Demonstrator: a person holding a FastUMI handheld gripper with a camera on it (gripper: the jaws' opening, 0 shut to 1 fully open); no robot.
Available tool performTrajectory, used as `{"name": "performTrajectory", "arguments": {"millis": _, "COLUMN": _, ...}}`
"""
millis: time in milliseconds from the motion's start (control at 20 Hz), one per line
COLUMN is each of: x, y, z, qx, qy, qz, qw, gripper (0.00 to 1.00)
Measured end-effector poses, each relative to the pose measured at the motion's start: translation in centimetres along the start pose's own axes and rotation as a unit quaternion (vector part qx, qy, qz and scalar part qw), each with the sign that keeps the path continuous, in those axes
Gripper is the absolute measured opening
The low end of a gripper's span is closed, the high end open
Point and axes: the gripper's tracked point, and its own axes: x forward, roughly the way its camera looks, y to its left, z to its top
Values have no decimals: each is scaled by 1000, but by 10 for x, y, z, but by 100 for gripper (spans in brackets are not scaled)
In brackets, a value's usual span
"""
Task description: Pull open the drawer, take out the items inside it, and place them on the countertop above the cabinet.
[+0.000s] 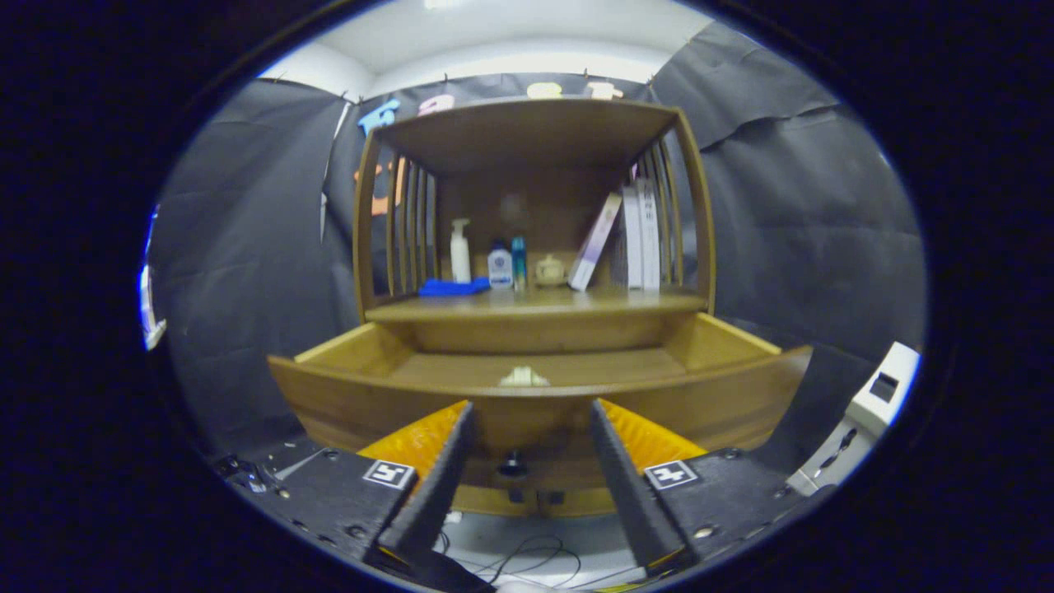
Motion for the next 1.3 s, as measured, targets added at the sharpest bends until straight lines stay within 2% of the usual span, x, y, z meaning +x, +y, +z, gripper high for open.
{"name": "performTrajectory", "arguments": {"millis": 100, "x": -4, "y": -3, "z": 42, "qx": -6, "qy": -20, "qz": -2, "qw": 1000, "gripper": 100}}
{"name": "performTrajectory", "arguments": {"millis": 300, "x": 16, "y": -7, "z": 105, "qx": -14, "qy": -11, "qz": -21, "qw": 1000, "gripper": 100}}
{"name": "performTrajectory", "arguments": {"millis": 400, "x": 34, "y": -3, "z": 132, "qx": -13, "qy": -15, "qz": -17, "qw": 1000, "gripper": 100}}
{"name": "performTrajectory", "arguments": {"millis": 700, "x": 98, "y": 12, "z": 154, "qx": 25, "qy": 67, "qz": 17, "qw": 997, "gripper": 100}}
{"name": "performTrajectory", "arguments": {"millis": 950, "x": 147, "y": 14, "z": 119, "qx": 26, "qy": 169, "qz": 16, "qw": 985, "gripper": 99}}
{"name": "performTrajectory", "arguments": {"millis": 1150, "x": 169, "y": 19, "z": 60, "qx": 41, "qy": 282, "qz": 22, "qw": 958, "gripper": 92}}
{"name": "performTrajectory", "arguments": {"millis": 1300, "x": 173, "y": 25, "z": 18, "qx": 45, "qy": 342, "qz": 25, "qw": 938, "gripper": 87}}
